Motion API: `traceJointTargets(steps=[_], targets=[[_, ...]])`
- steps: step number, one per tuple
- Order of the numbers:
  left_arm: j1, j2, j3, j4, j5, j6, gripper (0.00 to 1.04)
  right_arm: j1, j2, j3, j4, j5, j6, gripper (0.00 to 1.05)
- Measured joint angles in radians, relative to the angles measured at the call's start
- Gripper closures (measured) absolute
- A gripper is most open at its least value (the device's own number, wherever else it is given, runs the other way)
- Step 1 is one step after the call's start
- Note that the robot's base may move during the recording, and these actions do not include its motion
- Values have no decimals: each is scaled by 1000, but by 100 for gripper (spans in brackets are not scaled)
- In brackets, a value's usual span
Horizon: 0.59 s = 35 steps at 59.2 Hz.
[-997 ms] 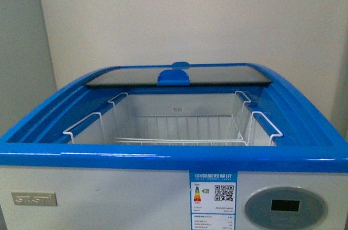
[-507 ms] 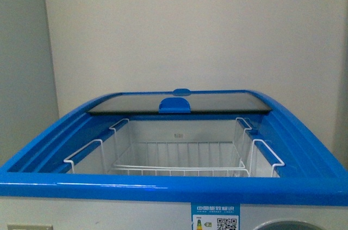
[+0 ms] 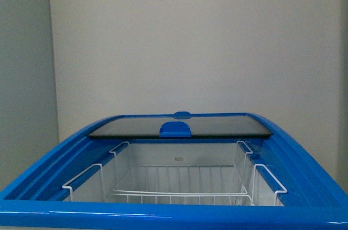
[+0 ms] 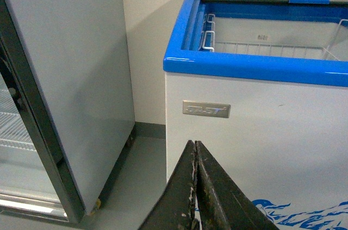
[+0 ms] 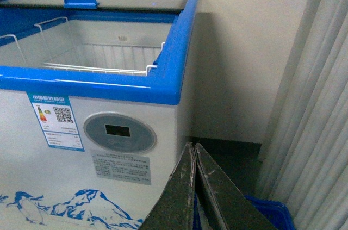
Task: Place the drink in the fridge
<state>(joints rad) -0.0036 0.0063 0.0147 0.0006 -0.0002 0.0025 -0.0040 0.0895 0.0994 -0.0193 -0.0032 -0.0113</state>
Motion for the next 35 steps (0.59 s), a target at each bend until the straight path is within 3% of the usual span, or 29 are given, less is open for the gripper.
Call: traceJointTargets(steps=[35], targets=[[0,0,0,0,0,0,102,0,-76,-83,14,2,0,102]])
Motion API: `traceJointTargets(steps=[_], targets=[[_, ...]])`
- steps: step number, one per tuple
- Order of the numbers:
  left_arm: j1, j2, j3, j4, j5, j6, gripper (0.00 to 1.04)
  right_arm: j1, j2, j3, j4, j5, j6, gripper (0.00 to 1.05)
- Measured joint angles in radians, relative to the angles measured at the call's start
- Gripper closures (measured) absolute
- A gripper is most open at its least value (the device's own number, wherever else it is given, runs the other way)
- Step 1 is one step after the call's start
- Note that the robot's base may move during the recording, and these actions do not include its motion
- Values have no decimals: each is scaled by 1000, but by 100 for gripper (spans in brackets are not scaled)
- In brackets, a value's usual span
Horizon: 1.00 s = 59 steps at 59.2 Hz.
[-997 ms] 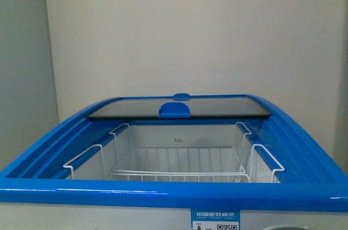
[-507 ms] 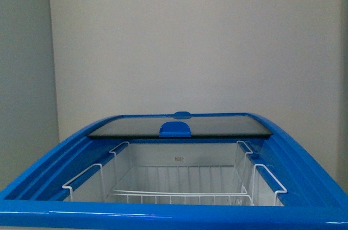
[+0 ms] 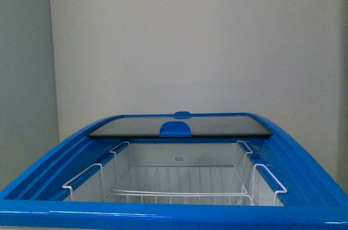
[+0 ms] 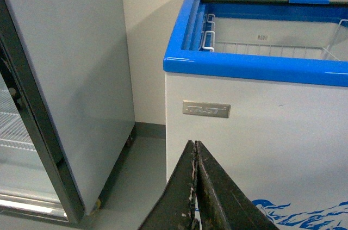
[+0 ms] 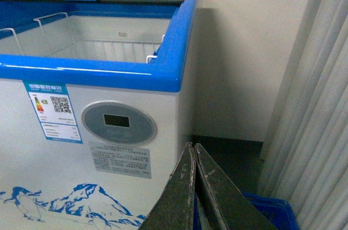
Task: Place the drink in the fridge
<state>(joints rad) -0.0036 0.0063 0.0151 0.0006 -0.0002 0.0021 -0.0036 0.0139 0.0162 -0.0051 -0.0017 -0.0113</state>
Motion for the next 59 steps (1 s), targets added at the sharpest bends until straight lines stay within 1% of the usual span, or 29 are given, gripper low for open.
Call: traceJointTargets(steps=[11,12,13,16,18,20,21,23,24,31,32,34,35,37,38,40,44,49,50,52,54,59], targets=[[0,0,0,0,0,0,102,0,-8,0,2,-2,0,102],[0,0,0,0,0,-1,102,0,-8,0,2,-1,0,102],[0,0,0,0,0,0,99,0,-8,0,2,-1,0,102],[0,0,0,0,0,0,90,0,-8,0,2,-1,0,94],[0,0,0,0,0,0,85,0,-8,0,2,-1,0,90],[0,0,0,0,0,0,81,0,-8,0,2,-2,0,85],[0,0,0,0,0,0,78,0,-8,0,2,-1,0,81],[0,0,0,0,0,0,72,0,-8,0,2,-1,0,78],[0,0,0,0,0,0,71,0,-8,0,2,-1,0,74],[0,0,0,0,0,0,55,0,-8,0,2,-1,0,59],[0,0,0,0,0,0,51,0,-8,0,2,-1,0,57],[0,0,0,0,0,0,48,0,-8,0,2,-1,0,52],[0,0,0,0,0,0,44,0,-8,0,2,-1,0,48],[0,0,0,0,0,0,39,0,-8,0,2,-1,0,45],[0,0,0,0,0,0,37,0,-8,0,2,-1,0,41],[0,0,0,0,0,0,33,0,-8,0,2,-1,0,38],[0,0,0,0,0,0,23,0,-8,0,2,-1,0,28],[0,0,0,0,0,0,13,0,-8,0,2,-2,0,18],[0,0,0,0,0,0,9,0,-8,0,2,-2,0,16],[0,0,0,0,0,0,7,0,-8,0,2,-1,0,11],[0,0,0,0,0,0,7,0,-8,0,2,-1,0,7],[0,0,0,0,0,0,8,0,-8,0,2,-1,1,8]])
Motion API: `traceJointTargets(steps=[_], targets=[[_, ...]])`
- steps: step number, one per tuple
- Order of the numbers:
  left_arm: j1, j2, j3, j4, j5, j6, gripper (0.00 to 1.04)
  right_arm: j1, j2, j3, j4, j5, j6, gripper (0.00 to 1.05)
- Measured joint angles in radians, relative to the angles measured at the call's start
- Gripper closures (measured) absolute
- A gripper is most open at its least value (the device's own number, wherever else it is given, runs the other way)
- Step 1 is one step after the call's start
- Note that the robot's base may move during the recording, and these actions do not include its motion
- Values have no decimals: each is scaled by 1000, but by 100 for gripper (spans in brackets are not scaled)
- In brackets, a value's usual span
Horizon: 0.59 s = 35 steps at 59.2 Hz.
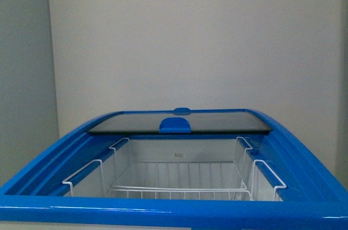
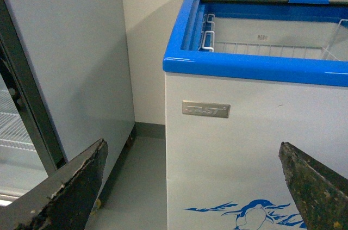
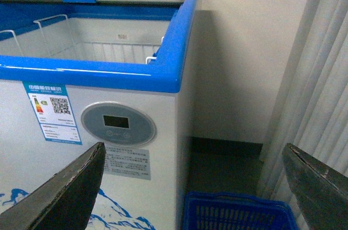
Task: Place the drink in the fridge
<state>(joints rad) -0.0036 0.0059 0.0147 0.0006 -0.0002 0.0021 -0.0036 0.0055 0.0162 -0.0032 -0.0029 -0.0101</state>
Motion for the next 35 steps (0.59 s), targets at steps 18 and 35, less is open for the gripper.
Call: traceJointTargets(steps=[18,35], targets=[[0,0,0,0,0,0,8,0,0,0,0,0,0,8],[0,0,0,0,0,0,8,0,0,0,0,0,0,8]])
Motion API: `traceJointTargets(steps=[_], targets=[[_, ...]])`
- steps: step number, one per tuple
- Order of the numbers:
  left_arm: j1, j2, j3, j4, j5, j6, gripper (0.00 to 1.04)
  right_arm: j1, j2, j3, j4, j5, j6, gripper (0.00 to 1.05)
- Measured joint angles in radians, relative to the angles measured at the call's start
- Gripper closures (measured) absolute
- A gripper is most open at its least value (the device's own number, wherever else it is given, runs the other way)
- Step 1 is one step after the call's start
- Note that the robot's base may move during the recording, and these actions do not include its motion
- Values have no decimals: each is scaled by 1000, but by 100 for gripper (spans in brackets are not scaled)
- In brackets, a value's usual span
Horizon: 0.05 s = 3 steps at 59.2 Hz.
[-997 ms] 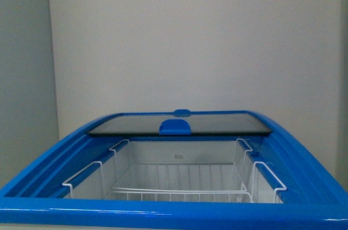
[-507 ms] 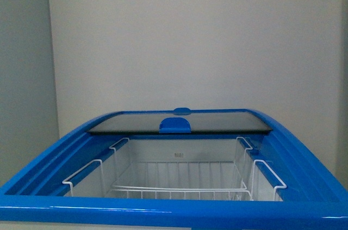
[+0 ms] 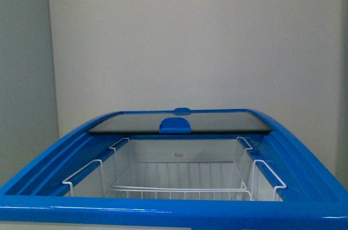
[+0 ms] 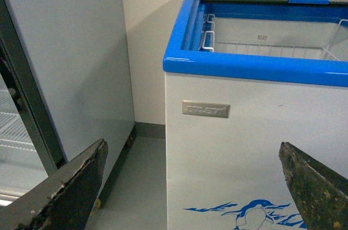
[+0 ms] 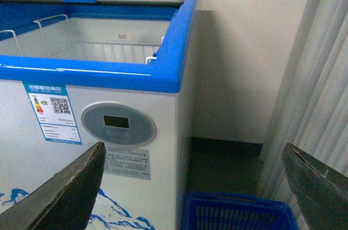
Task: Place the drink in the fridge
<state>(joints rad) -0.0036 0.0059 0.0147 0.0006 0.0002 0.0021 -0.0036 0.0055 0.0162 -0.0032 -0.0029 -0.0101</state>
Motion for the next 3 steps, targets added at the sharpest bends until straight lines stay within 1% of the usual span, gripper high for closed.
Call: traceJointTargets(steps=[3], targets=[[0,0,0,0,0,0,8,0,0,0,0,0,0,8]])
